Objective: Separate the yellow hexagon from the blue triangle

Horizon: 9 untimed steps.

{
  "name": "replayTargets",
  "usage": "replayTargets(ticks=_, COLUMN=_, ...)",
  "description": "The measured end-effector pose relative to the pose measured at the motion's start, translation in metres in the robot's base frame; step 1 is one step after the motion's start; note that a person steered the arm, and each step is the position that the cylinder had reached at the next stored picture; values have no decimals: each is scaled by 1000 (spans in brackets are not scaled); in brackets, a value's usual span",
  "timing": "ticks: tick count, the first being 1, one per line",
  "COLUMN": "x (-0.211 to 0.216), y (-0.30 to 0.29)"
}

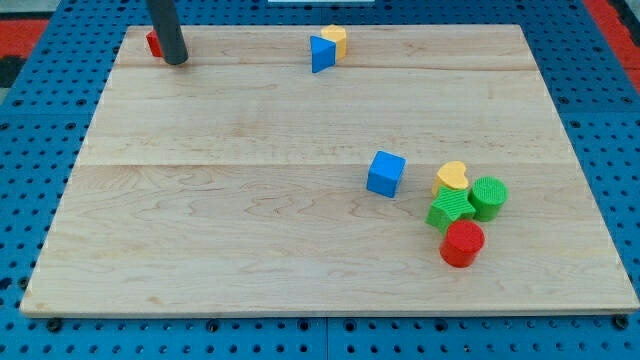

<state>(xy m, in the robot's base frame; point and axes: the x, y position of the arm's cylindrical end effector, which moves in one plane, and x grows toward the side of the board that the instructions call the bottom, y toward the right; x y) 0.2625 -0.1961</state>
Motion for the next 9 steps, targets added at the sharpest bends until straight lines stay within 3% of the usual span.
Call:
replayTargets(ticks=1, x=6, y=9)
replayTargets(ticks=2, x=59, y=63)
replayTargets(ticks=3, x=89, y=181)
replayTargets(ticks=4, x=53, y=275)
replayTargets(ticks=5, x=-29, y=319)
replayTargets(ticks=6, x=-65, y=208)
replayTargets(ticks=7, x=-21, y=82)
replayTargets(ticks=8, x=40, y=78)
replayTargets(ticks=9, x=35, y=76)
